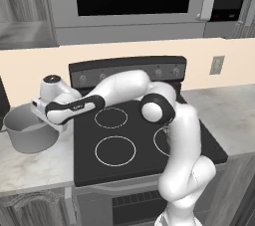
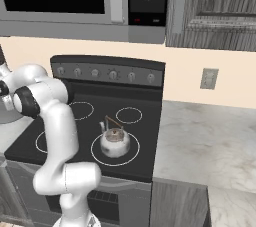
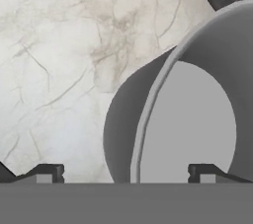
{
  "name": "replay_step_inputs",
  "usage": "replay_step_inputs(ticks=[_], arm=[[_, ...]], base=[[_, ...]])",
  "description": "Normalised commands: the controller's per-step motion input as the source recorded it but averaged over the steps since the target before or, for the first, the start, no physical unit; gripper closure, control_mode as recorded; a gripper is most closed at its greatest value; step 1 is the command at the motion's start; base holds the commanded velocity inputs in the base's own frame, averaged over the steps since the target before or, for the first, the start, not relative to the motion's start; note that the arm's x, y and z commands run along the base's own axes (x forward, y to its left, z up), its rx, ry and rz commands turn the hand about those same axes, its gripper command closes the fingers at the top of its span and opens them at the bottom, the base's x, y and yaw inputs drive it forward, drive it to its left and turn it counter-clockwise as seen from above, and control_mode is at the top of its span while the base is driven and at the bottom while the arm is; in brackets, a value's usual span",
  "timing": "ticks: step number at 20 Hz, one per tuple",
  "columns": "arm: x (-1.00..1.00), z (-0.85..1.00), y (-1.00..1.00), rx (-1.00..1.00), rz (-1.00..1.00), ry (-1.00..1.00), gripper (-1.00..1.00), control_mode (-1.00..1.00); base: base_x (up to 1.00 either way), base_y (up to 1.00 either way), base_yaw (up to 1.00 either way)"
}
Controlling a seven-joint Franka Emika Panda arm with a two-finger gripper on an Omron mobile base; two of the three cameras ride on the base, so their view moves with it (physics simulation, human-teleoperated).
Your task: Pick the kettle from the cabinet and place it on a stove burner. Then pick the pot from the counter and place it on another stove burner. Finally, turn both burners on.
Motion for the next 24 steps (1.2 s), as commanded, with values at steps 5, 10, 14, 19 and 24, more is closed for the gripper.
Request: replay_step_inputs(ticks=[5,10,14,19,24], arm=[[0.11,-0.17,0.2,-0.03,0.0,0.03,-1.0,-1.0],[0.07,-0.15,0.17,-0.02,0.0,0.03,-1.0,-1.0],[0.03,-0.18,0.16,-0.03,0.0,0.03,1.0,-1.0],[0.01,-0.14,0.06,0.0,0.0,0.02,1.0,-1.0],[0.0,-0.01,0.02,0.0,0.0,0.0,1.0,-1.0]], base=[[0.0,0.0,0.0],[0.0,0.0,0.0],[0.0,0.0,0.0],[0.0,0.0,0.0],[0.0,0.0,0.0]])
